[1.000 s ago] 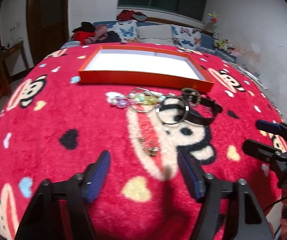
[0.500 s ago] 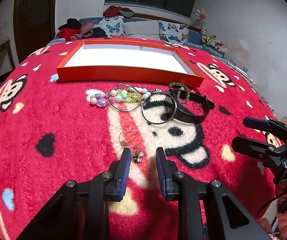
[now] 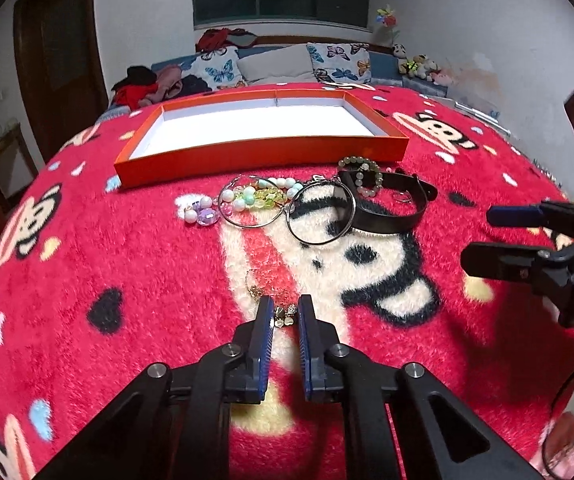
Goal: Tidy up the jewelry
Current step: 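Lower the left gripper onto the small gold charm and close it, then grasp the green bead bracelet with the right gripper while the left holds the charm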
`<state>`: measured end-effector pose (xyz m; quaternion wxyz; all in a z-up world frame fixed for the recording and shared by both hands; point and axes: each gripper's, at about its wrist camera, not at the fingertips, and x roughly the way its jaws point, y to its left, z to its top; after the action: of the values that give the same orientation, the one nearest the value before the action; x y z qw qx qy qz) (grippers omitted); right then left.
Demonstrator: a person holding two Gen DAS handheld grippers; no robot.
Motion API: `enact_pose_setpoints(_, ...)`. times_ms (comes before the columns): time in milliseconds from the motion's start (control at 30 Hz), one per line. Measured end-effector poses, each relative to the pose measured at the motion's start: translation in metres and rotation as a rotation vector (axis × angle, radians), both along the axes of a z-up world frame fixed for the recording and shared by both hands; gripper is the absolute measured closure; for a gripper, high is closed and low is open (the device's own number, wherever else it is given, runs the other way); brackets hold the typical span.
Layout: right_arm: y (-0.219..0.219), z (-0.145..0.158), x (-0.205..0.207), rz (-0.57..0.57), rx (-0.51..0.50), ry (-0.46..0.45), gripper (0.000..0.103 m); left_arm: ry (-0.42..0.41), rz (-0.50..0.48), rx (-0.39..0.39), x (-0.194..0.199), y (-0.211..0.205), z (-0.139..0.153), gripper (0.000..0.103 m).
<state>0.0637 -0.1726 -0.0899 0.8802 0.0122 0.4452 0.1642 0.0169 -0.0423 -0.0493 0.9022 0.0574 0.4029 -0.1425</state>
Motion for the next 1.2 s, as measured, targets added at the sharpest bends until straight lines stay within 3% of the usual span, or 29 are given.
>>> enact_pose_setpoints(533,0.016,0.012,0.025,0.091,-0.023,-0.006,0.018,-0.012,0.025,-0.174,0.005,0.033,0.031,0.091)
enact_pose_setpoints(767,0.022,0.015,0.044,0.165,-0.054,-0.031,0.017,-0.029,0.033,-0.196,0.006,0.046,0.04,0.091)
enact_pose_setpoints(900,0.015,0.013,0.06,0.23,-0.003,0.015,0.017,-0.028,0.039,-0.2,0.006,0.051,0.04,0.091)
enact_pose_setpoints(1033,0.021,0.013,0.072,0.291,-0.029,0.01,0.017,-0.018,0.041,-0.202,0.009,0.051,0.036,0.091)
enact_pose_setpoints(1100,0.022,0.014,0.079,0.302,-0.022,0.011,0.02,-0.016,0.04,-0.199,0.009,0.05,0.036,0.091)
enact_pose_setpoints(1200,0.022,0.012,0.093,0.284,-0.001,0.042,0.041,-0.013,0.044,-0.2,0.011,0.051,0.035,0.091)
